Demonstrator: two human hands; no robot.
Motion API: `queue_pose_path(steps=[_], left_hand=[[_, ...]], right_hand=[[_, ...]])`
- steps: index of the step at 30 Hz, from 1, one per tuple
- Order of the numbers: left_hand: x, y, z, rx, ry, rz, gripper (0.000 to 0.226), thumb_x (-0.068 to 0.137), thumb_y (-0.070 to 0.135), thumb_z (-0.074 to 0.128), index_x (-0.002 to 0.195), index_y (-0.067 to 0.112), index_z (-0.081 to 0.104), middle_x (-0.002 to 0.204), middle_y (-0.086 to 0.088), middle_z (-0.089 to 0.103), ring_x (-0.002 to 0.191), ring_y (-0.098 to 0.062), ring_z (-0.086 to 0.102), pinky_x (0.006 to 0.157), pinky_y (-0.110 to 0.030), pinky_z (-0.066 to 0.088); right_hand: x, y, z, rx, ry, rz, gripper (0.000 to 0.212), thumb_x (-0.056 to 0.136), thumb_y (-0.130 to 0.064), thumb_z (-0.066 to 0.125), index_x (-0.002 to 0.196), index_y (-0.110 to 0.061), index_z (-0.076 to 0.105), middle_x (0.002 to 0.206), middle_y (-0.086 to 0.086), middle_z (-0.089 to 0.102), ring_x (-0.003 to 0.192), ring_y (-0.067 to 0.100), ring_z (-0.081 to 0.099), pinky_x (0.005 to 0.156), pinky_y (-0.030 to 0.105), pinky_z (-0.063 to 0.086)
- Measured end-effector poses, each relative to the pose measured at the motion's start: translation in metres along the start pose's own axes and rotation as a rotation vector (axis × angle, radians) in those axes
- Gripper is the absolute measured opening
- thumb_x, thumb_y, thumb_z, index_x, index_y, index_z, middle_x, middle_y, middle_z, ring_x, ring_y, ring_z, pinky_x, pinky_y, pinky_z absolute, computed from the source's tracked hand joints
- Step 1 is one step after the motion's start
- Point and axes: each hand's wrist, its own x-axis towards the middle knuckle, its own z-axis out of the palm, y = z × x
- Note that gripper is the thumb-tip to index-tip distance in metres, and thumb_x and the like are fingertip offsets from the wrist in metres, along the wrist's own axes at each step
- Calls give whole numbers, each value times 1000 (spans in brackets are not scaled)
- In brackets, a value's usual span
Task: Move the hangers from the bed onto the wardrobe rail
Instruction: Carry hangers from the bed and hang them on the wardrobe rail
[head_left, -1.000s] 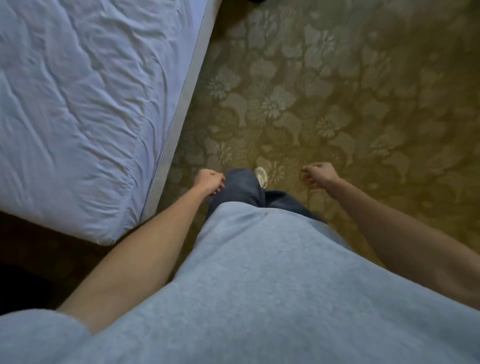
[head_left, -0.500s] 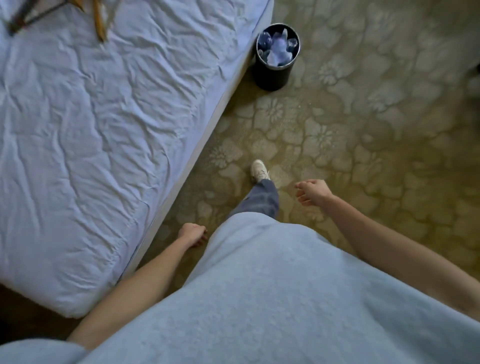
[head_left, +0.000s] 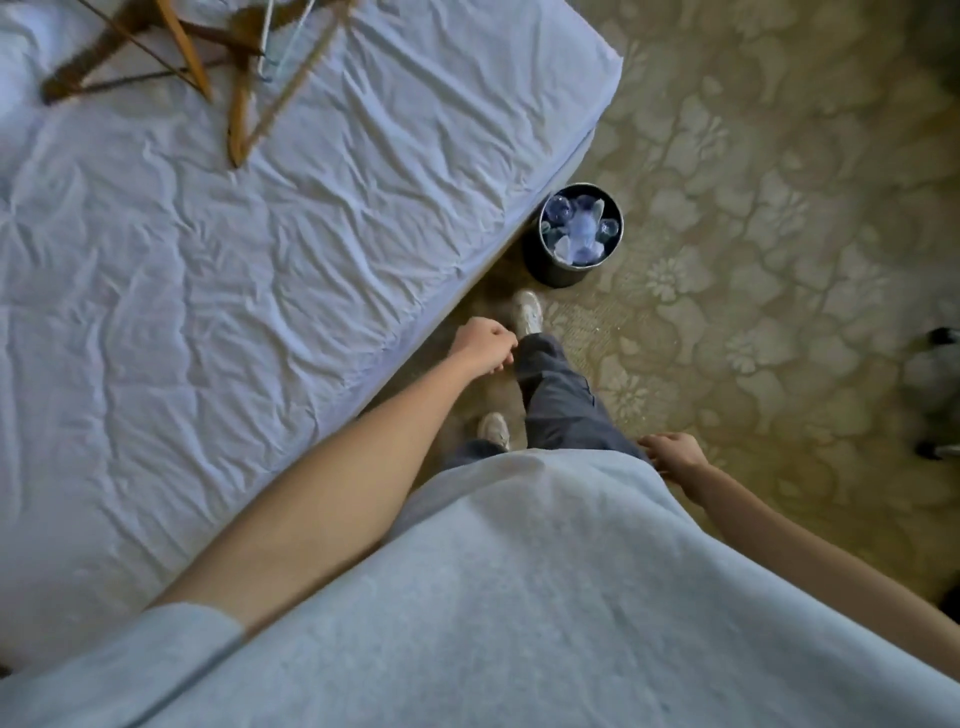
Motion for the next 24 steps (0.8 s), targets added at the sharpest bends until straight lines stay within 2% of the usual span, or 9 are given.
queue_pose_path(steps=[3, 7, 10, 12, 14, 16, 19, 24], left_hand=[[33, 18, -34, -42, 18, -75, 20, 99, 22, 56, 93, 12, 72, 80, -4, 73, 62, -13, 61, 59, -25, 48], [61, 10, -89, -185, 176, -308, 21, 98, 22, 57, 93, 8, 72, 73, -2, 71, 58, -13, 59, 52, -22, 45], [69, -4, -125, -252, 247, -469, 24, 95, 23, 61, 82, 7, 73, 67, -3, 70, 53, -15, 59, 51, -23, 45], [76, -9, -147, -331, 293, -523, 25, 94, 20, 58, 77, 7, 73, 69, -8, 71, 55, -19, 59, 57, -25, 47], [82, -5, -167, -407, 331, -543, 26, 93, 13, 54, 74, 7, 71, 69, -10, 69, 55, -20, 57, 55, -27, 45], [92, 2, -186, -462, 360, -533, 25, 93, 13, 54, 75, 6, 71, 68, -8, 69, 54, -19, 57, 50, -25, 45], [119, 13, -215, -515, 380, -497, 22, 94, 15, 56, 80, 9, 70, 72, -5, 70, 54, -17, 57, 52, -25, 47], [170, 22, -268, -621, 441, -491, 18, 91, 13, 54, 82, 8, 69, 70, -5, 69, 54, -16, 58, 47, -22, 45]], right_hand=[[24, -78, -13, -90, -14, -36, 19, 95, -8, 58, 85, 4, 69, 72, 13, 59, 61, 22, 52, 50, 27, 40], [60, -211, -17, -197, -61, -127, 16, 96, -9, 58, 84, -2, 65, 65, 9, 57, 48, 15, 51, 37, 15, 40], [77, -308, 0, -255, -97, -211, 14, 95, -15, 61, 94, -4, 70, 70, 9, 63, 55, 19, 54, 50, 24, 49], [79, -369, 20, -320, -164, -285, 14, 94, -16, 62, 90, -5, 70, 70, 8, 64, 55, 18, 55, 53, 26, 48], [75, -423, 44, -386, -221, -367, 16, 95, -14, 61, 85, -6, 71, 69, 9, 64, 54, 19, 56, 52, 27, 49], [72, -471, 70, -435, -270, -431, 16, 95, -15, 60, 93, -5, 73, 73, 9, 68, 58, 20, 60, 55, 29, 52], [69, -532, 108, -522, -346, -518, 19, 97, -18, 57, 103, -7, 71, 75, 5, 69, 61, 18, 61, 60, 30, 54], [59, -611, 168, -559, -369, -601, 21, 97, -13, 55, 106, -1, 70, 71, 5, 66, 55, 17, 57, 52, 25, 49]])
